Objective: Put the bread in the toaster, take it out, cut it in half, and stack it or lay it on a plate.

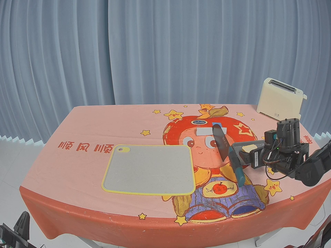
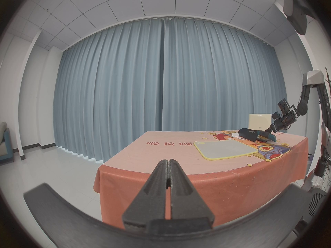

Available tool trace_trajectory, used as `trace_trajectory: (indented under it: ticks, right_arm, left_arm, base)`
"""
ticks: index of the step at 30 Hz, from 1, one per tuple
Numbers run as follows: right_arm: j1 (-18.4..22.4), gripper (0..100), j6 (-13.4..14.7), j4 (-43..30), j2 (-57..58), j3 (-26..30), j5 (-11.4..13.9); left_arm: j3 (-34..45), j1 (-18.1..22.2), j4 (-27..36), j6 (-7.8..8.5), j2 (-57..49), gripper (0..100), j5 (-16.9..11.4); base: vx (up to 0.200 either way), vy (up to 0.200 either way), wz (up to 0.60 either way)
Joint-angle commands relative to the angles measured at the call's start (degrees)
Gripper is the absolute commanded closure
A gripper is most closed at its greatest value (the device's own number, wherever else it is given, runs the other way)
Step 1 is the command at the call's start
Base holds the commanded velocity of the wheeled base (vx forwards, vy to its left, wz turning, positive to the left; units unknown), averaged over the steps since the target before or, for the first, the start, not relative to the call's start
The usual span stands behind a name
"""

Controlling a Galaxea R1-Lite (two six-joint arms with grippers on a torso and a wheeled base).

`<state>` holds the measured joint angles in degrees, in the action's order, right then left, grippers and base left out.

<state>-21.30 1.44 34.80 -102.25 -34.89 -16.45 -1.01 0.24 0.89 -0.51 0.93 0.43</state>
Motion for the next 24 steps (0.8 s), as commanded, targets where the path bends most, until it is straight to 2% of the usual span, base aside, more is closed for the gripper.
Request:
trace_trajectory:
  ticks: [1,17,21,24]
  right_arm:
    - [0.2,0,0.0,0.1,0.2,-0.1,0.0]
    - [2.4,0,0.8,0.3,0.3,-1.3,0.0]
    - [4.2,0,2.2,5.5,-0.1,-1.1,-0.1]
    - [5.7,0,1.6,10.6,-0.1,-1.1,-0.2]
  left_arm:
    - [0.7,0.0,0.0,-0.02,0.0,100,0.0]
    - [0.7,0.0,0.0,-0.02,0.0,100,0.0]
    - [0.7,0.0,0.0,-0.02,0.0,100,0.0]
    - [0.7,0.0,0.0,-0.02,0.0,100,0.0]
  base:
    - [0.000,0.000,0.00]
    - [0.000,0.000,0.00]
    - [0.000,0.000,0.00]
    - [0.000,0.000,0.00]
